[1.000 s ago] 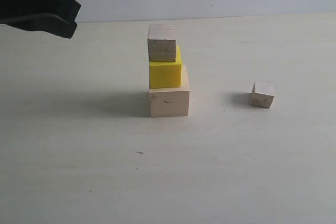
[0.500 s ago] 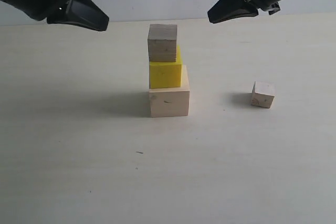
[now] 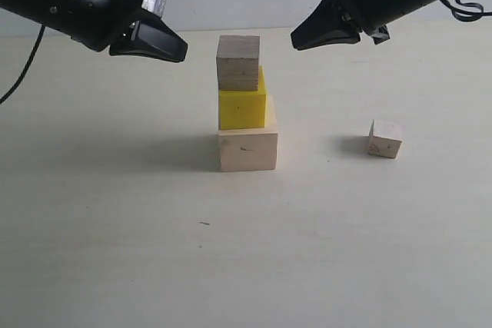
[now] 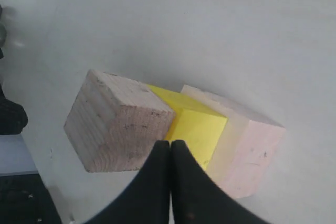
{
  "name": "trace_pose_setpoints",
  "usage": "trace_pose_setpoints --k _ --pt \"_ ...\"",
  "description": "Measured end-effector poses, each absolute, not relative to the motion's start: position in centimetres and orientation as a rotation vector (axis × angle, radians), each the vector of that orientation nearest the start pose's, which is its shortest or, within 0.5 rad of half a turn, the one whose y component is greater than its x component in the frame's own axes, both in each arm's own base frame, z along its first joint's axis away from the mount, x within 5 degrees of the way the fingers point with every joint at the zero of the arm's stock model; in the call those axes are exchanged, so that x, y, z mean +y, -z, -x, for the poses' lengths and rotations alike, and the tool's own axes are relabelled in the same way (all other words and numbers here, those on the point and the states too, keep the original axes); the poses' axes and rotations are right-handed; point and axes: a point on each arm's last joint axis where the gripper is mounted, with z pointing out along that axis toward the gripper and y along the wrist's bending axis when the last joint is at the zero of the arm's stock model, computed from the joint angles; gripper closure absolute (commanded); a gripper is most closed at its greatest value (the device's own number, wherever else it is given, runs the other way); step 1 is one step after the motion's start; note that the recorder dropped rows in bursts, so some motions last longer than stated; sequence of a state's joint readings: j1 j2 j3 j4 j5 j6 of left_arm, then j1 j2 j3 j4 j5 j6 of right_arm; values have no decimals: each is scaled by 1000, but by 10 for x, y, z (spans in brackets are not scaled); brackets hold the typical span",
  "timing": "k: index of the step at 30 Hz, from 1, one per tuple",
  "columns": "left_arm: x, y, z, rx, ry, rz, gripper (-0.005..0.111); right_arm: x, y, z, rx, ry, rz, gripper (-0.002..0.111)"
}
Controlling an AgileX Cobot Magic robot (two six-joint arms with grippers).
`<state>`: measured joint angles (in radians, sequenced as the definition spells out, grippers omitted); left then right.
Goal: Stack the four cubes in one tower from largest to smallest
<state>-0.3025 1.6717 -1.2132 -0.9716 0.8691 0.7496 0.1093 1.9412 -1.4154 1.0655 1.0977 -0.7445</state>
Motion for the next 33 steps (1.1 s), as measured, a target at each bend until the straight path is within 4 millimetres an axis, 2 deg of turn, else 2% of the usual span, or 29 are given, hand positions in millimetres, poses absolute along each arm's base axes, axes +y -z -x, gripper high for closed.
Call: trace_pose_setpoints --k 5,11,18,33 --pt "-159 -259 -324 2415 1014 -623 107 115 -221 -388 2518 -1255 433 108" --pt "-163 -251 -328 2394 1060 -626 107 117 -222 -390 2479 -1288 429 108" --pt "-165 -239 -333 2413 1090 -622 107 118 -212 -394 2470 -1327 410 108" --pt "-168 -238 -335 2368 1125 -627 107 121 -212 -394 2440 -1371 423 108"
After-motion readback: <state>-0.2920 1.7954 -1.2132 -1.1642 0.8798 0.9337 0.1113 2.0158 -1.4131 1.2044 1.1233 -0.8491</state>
